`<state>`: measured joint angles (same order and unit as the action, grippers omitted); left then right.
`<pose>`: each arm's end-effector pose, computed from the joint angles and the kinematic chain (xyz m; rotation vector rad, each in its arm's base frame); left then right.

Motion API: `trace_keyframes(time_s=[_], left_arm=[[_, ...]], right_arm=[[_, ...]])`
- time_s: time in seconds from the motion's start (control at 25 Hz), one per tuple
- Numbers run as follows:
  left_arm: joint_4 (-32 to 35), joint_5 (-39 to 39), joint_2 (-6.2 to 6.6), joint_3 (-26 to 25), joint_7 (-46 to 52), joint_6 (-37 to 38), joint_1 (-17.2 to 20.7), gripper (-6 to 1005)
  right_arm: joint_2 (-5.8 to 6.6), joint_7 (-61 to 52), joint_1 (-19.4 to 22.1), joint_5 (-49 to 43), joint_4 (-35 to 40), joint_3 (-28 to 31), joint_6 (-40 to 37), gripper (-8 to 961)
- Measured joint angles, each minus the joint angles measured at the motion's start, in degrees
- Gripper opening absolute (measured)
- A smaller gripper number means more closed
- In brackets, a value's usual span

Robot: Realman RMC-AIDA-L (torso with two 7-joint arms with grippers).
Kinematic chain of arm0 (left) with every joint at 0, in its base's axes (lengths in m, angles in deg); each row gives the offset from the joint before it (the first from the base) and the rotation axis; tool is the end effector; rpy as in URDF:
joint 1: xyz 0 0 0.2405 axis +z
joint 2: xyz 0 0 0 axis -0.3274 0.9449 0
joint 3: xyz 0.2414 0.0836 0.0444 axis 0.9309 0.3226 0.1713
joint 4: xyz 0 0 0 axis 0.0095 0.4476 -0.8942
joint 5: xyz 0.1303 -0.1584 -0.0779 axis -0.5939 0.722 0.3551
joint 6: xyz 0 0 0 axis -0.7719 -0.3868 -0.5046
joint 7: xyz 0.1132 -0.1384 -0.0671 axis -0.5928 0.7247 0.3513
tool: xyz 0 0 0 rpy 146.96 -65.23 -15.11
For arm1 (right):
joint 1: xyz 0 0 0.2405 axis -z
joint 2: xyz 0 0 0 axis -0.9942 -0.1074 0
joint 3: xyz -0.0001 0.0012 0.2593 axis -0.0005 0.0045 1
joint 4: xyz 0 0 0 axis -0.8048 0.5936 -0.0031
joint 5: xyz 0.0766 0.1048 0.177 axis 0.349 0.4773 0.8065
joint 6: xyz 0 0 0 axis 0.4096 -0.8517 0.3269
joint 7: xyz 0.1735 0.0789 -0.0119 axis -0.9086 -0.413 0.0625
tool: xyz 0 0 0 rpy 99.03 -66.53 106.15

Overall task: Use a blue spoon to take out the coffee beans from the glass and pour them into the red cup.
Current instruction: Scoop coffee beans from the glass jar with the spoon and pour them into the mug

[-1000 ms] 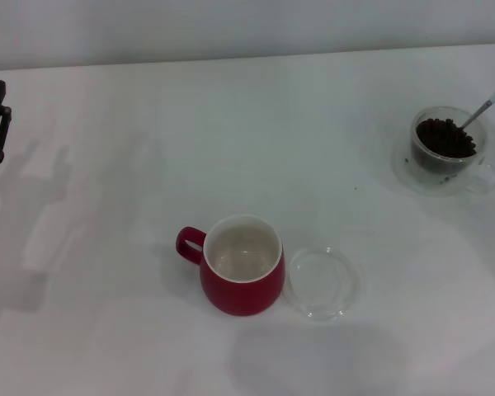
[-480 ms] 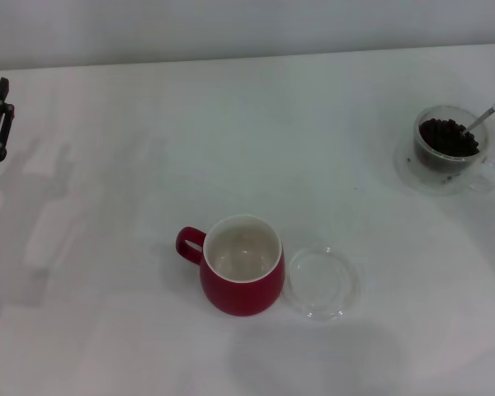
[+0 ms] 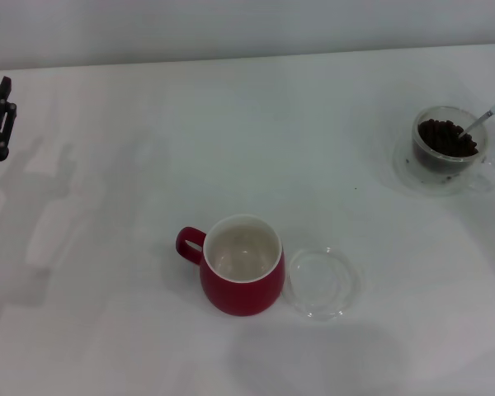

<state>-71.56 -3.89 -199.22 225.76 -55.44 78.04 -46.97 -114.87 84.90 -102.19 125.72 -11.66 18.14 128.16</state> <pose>-0.3003 0.3760 -0.0220 -1.7011 -0.0608 -0.5533 0.4065 0.3584 0.0629 -1.5458 1.3296 1.0149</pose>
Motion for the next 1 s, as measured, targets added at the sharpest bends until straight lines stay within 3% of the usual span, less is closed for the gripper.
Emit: trace_keyframes(time_s=[1.0], left_arm=[[0.2, -0.1, -0.09, 0.0, 0.0, 0.1, 0.0, 504]], right_arm=[[0.36, -5.7, 0.9, 0.1, 0.6, 0.0, 0.6, 145]])
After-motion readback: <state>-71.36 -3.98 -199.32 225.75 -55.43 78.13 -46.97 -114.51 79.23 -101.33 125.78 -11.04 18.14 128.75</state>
